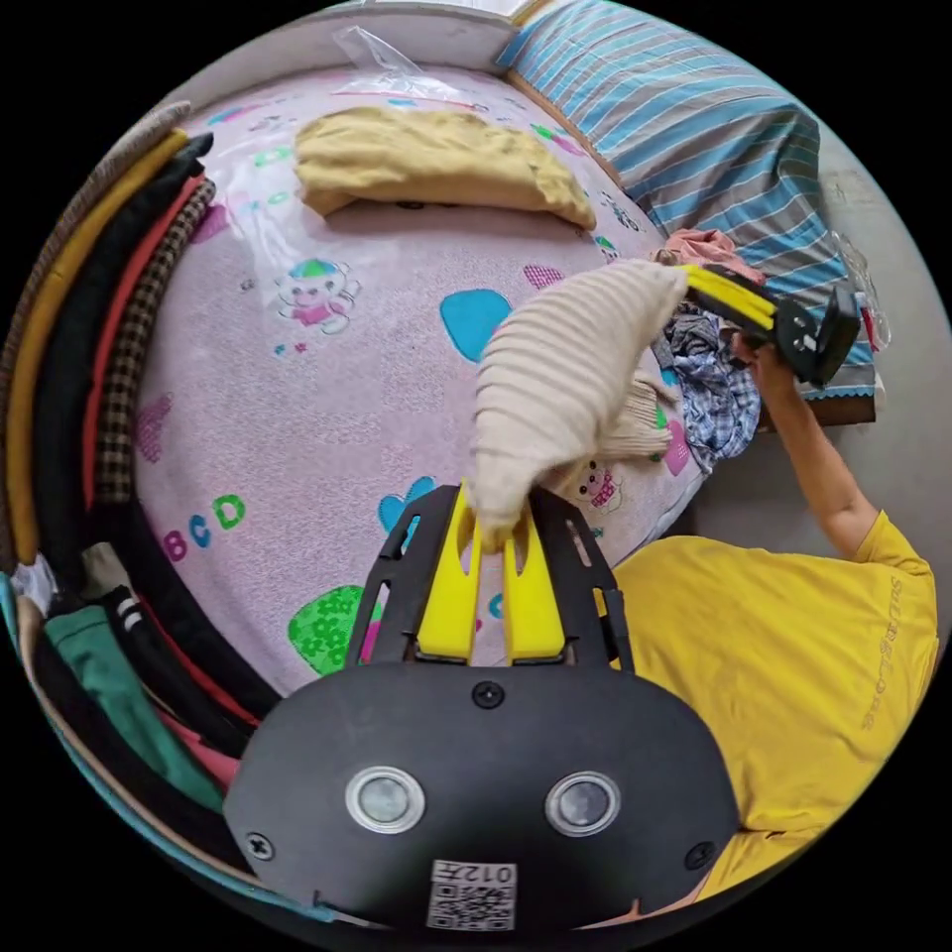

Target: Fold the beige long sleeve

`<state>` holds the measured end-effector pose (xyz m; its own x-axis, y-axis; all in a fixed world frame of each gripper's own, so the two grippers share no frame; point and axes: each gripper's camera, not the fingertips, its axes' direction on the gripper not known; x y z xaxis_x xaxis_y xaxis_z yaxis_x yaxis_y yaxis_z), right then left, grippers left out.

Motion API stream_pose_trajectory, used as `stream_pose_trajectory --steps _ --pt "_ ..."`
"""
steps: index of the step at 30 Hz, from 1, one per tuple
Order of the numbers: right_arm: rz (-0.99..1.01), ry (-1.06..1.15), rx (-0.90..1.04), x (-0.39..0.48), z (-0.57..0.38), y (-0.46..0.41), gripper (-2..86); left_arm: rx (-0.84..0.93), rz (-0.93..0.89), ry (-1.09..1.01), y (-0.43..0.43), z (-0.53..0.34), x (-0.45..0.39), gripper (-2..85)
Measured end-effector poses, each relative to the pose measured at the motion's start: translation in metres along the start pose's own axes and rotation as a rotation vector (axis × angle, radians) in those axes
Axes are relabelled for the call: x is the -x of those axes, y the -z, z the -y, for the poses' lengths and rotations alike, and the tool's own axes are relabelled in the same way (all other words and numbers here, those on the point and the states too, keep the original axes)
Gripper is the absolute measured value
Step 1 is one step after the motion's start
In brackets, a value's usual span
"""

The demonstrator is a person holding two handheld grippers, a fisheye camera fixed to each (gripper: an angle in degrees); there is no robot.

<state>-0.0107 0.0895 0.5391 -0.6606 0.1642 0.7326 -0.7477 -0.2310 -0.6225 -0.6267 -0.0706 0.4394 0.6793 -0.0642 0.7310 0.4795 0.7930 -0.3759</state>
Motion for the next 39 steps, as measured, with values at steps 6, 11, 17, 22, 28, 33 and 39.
stream_pose_trajectory --steps 6,11,17,22,28,33,39 --pt "-0.071 -0.188 -0.286 -0.088 -0.022 0.153 1.0 -0.235 0.332 -0.086 0.146 -0.01 -0.064 -0.3" --pt "-0.201 -0.193 -0.478 -0.087 -0.058 0.255 0.9 -0.498 0.603 -0.176 0.255 -0.061 -0.164 -0.4" --pt "-0.291 -0.135 -0.601 -0.039 -0.112 0.317 0.9 -0.586 0.84 -0.283 0.294 -0.167 -0.264 -0.4" --pt "-0.3 -0.124 -0.713 -0.01 -0.152 0.352 0.9 -0.631 0.937 -0.328 0.313 -0.252 -0.32 -0.4" --pt "-0.295 -0.108 -0.811 0.002 -0.172 0.386 1.0 -0.603 0.987 -0.39 0.353 -0.3 -0.356 -0.4" --pt "-0.29 -0.121 -0.672 -0.031 -0.138 0.353 1.2 -0.428 0.877 -0.481 0.37 -0.231 -0.316 -0.3" --pt "0.014 -0.309 -0.183 -0.133 -0.072 0.122 2.1 0.015 0.408 -0.313 0.238 0.021 -0.109 0.9"
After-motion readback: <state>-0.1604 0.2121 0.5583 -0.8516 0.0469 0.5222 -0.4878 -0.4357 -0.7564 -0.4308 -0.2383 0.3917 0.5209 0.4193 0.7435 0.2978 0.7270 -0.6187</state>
